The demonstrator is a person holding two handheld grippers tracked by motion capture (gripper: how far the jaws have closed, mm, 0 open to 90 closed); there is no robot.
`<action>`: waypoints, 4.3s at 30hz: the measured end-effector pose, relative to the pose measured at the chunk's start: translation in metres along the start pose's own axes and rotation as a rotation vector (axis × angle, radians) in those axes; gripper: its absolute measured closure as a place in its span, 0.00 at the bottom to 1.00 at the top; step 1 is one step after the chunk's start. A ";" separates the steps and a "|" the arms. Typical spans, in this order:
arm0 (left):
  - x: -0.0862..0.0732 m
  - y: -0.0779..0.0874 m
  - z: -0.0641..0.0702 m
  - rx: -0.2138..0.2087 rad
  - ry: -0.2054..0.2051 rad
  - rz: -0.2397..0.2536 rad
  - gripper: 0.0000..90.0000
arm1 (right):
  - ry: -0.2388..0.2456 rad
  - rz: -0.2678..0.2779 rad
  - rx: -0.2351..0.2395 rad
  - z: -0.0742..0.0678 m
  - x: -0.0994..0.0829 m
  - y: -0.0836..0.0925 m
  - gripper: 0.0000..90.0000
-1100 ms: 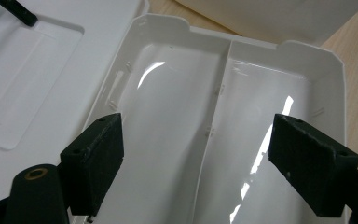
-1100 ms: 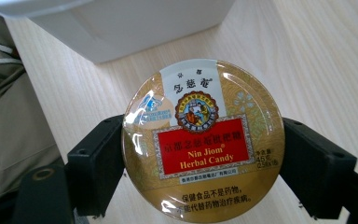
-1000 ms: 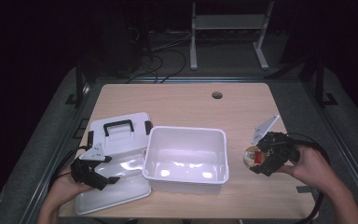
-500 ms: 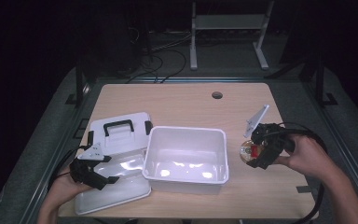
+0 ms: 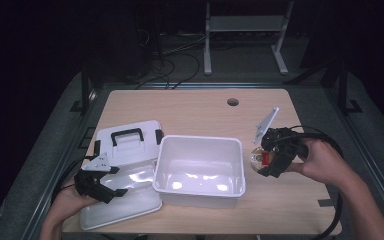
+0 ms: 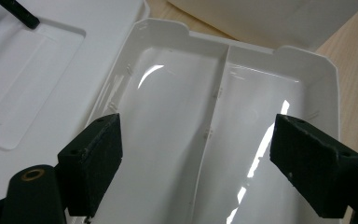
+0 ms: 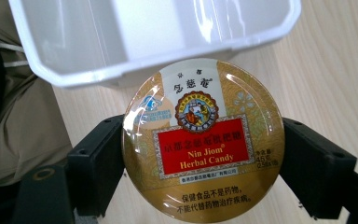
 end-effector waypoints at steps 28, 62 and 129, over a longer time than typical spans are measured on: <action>-0.003 0.001 -0.002 -0.009 0.013 0.008 0.18 | 0.129 0.000 0.052 -0.019 0.079 -0.024 0.22; -0.003 0.001 -0.002 -0.012 0.013 0.016 0.18 | 0.124 -0.096 0.105 -0.030 0.088 -0.097 0.22; -0.001 -0.003 0.002 -0.024 0.003 -0.001 0.18 | -0.216 0.152 0.006 0.008 -0.040 -0.029 0.26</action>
Point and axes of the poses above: each handheld gripper's, and its own axes: y roughly backward along the jaws, x roughly out of its top, z roughly to its right, the point moved 9 cm from there along -y, roughly forward along the jaws
